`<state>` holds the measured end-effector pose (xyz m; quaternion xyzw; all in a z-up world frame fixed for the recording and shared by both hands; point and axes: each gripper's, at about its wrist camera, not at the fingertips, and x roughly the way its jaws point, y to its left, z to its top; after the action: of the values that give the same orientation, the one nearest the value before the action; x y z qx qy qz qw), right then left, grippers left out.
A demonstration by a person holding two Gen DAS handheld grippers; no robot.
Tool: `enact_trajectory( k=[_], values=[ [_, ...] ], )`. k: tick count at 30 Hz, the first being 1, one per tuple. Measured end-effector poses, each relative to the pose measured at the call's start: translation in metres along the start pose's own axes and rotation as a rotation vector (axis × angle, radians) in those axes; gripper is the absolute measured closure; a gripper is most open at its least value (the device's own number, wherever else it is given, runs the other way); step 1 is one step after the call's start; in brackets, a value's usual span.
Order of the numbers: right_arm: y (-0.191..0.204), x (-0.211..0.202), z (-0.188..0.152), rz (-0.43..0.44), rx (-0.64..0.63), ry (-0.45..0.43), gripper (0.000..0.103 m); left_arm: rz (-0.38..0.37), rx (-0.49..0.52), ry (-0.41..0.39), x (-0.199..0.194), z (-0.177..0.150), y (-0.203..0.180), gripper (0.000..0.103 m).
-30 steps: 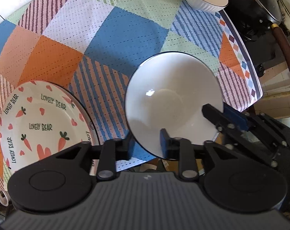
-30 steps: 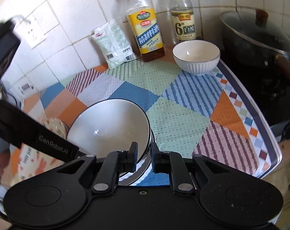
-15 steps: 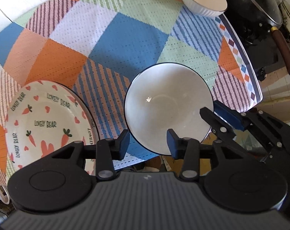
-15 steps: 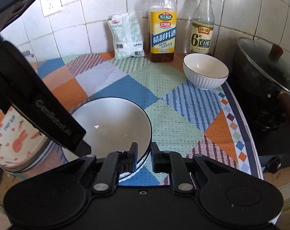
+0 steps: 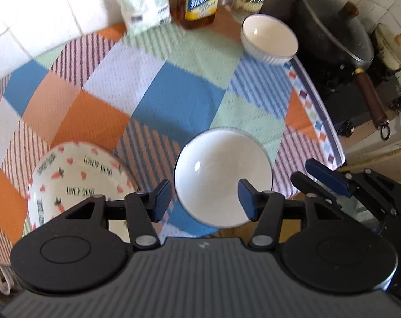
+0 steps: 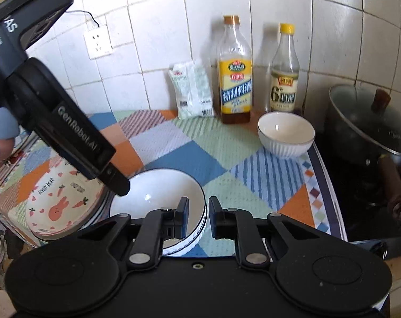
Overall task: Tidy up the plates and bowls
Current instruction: 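Carry the second bowl over the first bowl, lower it inside, open grippers, then move both grippers to the last white bowl and close on its rim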
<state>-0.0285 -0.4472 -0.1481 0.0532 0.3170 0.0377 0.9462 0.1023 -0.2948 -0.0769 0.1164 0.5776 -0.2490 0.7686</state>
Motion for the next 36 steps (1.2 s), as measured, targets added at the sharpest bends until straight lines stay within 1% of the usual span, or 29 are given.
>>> enact_trajectory(
  k=[2,4,5,10,12,14,17,19,21,26,28,31,34,35,36],
  values=[
    [-0.005,-0.001,0.004,-0.004,0.003,-0.011,0.083,0.033,0.003,0.006,0.005,0.008,-0.001,0.047],
    [-0.01,0.001,0.008,-0.017,-0.001,-0.014,0.083,0.028,0.005,0.008,0.009,0.016,0.0,0.047],
    [-0.012,0.003,0.01,-0.027,-0.005,-0.014,0.081,0.022,0.005,0.009,0.01,0.019,0.0,0.047],
    [-0.033,0.015,0.018,-0.084,0.024,-0.029,0.069,0.006,0.011,-0.011,0.02,0.048,0.0,0.047],
    [-0.041,0.024,0.022,-0.103,0.042,-0.033,0.062,-0.005,0.019,-0.014,0.024,0.06,-0.002,0.047],
    [-0.05,0.034,0.025,-0.112,0.067,-0.037,0.059,-0.017,0.03,-0.028,0.026,0.073,-0.004,0.047],
    [-0.06,0.049,0.03,-0.129,0.079,-0.032,0.051,-0.044,0.036,-0.058,0.029,0.09,-0.006,0.046],
    [-0.064,0.059,0.033,-0.146,0.072,-0.022,0.047,-0.048,0.062,-0.085,0.032,0.099,-0.009,0.045],
    [-0.069,0.068,0.035,-0.161,0.073,-0.015,0.04,-0.054,0.088,-0.098,0.038,0.108,-0.012,0.044],
    [-0.081,0.092,0.038,-0.178,0.095,0.006,0.038,-0.061,0.121,-0.103,0.057,0.13,-0.019,0.043],
    [-0.084,0.101,0.038,-0.18,0.1,0.008,0.036,-0.067,0.128,-0.099,0.064,0.137,-0.023,0.042],
    [-0.087,0.115,0.038,-0.195,0.097,0.018,0.032,-0.082,0.147,-0.117,0.074,0.146,-0.029,0.039],
    [-0.09,0.128,0.039,-0.204,0.115,0.035,0.025,-0.088,0.158,-0.123,0.089,0.156,-0.036,0.039],
    [-0.091,0.132,0.039,-0.207,0.12,0.042,0.017,-0.089,0.157,-0.122,0.095,0.159,-0.038,0.039],
    [-0.091,0.136,0.039,-0.205,0.118,0.037,0.012,-0.09,0.151,-0.122,0.1,0.162,-0.04,0.039]
  ],
)
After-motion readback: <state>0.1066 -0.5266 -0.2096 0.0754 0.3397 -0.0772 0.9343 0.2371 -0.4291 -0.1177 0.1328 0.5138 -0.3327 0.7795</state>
